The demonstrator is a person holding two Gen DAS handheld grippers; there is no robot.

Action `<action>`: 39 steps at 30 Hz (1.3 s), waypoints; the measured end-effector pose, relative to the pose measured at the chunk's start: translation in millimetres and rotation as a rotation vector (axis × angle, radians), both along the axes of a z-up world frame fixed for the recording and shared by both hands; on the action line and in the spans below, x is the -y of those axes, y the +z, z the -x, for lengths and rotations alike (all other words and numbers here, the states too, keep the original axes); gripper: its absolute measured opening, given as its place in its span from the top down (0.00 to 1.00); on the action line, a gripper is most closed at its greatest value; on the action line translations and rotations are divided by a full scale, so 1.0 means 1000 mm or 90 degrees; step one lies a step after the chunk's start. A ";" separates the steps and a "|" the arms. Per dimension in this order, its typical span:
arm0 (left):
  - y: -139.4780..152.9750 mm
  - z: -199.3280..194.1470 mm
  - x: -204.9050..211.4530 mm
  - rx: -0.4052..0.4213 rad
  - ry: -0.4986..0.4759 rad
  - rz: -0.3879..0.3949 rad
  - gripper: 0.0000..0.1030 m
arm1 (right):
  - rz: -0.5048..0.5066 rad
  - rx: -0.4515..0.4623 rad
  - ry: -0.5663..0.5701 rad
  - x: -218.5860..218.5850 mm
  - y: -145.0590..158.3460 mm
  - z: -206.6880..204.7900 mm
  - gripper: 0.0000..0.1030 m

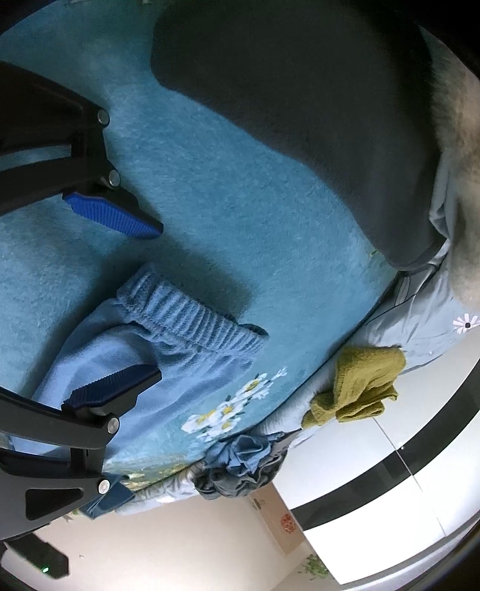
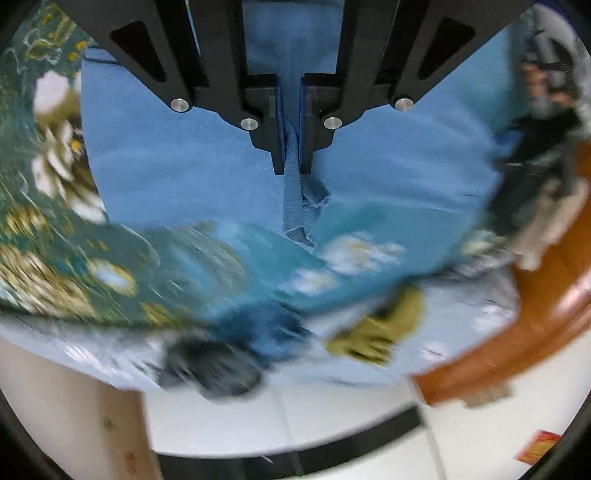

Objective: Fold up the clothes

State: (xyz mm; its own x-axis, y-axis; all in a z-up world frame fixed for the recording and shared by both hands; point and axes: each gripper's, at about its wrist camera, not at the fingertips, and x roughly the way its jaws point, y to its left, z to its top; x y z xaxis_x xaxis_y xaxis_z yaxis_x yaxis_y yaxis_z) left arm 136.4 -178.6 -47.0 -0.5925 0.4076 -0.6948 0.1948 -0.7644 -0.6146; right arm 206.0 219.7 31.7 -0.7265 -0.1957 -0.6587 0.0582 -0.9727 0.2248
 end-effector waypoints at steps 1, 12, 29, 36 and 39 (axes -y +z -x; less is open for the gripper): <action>0.000 0.001 0.000 -0.001 0.002 -0.002 0.28 | 0.005 0.000 0.002 0.001 0.000 0.000 0.94; -0.001 0.015 -0.003 -0.017 0.021 -0.024 0.28 | -0.026 0.084 0.061 0.034 -0.040 0.003 0.59; 0.083 0.002 -0.064 -0.190 -0.062 0.000 0.79 | 0.231 -0.006 -0.249 -0.126 -0.042 -0.103 0.55; 0.120 -0.008 -0.127 -0.258 -0.161 0.032 0.83 | 0.358 -0.034 -0.336 -0.174 -0.066 -0.138 0.55; 0.117 -0.012 -0.180 -0.253 -0.237 0.041 0.84 | 0.379 -0.045 -0.336 -0.179 -0.070 -0.143 0.55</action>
